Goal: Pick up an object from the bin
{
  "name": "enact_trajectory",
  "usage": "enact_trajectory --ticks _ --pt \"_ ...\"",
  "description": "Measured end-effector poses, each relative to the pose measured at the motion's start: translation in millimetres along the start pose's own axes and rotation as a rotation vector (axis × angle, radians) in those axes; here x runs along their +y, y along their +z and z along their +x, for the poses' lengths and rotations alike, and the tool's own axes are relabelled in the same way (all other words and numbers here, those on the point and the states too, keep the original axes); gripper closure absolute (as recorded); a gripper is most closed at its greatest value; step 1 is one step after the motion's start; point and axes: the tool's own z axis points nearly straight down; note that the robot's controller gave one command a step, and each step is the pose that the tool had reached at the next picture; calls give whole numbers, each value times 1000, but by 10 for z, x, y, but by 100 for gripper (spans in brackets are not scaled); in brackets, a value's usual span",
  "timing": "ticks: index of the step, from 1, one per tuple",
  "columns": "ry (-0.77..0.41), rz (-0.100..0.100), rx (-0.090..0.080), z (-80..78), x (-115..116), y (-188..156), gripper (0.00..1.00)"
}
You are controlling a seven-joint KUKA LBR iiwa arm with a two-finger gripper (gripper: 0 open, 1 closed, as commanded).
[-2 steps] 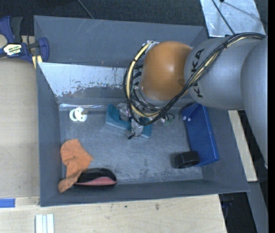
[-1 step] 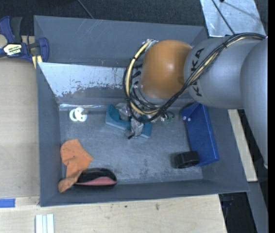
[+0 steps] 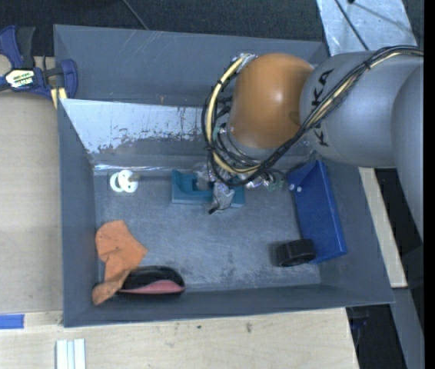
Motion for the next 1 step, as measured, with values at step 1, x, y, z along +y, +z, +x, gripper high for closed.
enact_trajectory --ticks 1 --pt "-8 2 9 107 -30 -50 100"
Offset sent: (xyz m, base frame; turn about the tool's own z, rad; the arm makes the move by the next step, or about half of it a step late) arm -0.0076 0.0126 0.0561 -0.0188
